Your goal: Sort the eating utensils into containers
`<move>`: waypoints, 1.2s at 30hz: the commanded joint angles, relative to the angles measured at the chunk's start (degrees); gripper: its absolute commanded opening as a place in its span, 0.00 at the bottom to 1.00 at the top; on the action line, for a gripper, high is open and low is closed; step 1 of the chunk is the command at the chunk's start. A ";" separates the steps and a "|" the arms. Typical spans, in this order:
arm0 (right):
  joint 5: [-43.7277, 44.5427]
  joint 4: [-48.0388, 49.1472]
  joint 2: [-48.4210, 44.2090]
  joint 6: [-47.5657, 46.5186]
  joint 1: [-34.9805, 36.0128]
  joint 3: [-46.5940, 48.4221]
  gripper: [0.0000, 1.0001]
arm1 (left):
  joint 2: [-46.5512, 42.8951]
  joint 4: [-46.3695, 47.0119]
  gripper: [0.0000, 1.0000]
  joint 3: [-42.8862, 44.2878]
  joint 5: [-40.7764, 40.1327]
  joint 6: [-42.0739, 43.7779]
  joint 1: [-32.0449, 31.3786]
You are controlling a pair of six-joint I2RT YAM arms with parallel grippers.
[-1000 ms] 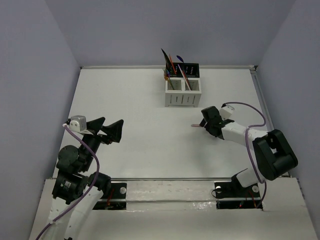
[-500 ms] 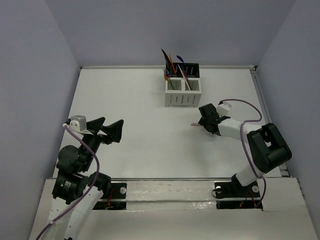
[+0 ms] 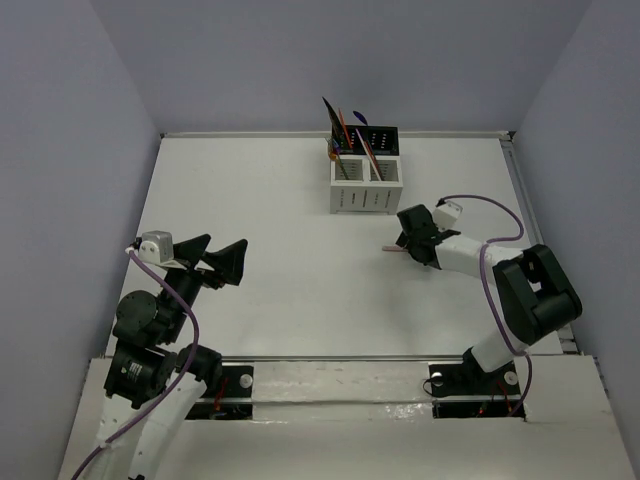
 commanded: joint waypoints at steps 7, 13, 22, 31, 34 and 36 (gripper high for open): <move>1.50 2.13 1.28 -0.66 -1.99 1.22 0.82 | 0.10 2.55 0.99 -0.25 0.72 0.15 0.32; -0.43 2.48 2.86 -2.58 -1.99 2.10 0.67 | 0.19 2.55 0.99 -0.25 0.81 0.06 0.32; -6.84 5.99 2.69 -14.80 -1.99 3.15 0.42 | 0.10 2.63 0.99 -0.34 0.81 0.15 0.32; -20.21 5.57 1.63 -27.90 -1.99 5.78 0.43 | 0.28 2.55 0.99 -0.34 0.81 0.06 0.32; -19.60 0.47 3.22 -28.70 -1.99 8.69 0.44 | 0.37 2.63 0.99 -0.34 0.72 -0.02 0.32; -19.51 0.19 3.48 -28.87 -1.99 9.04 0.42 | 0.28 2.63 0.99 -0.34 0.81 -0.02 0.84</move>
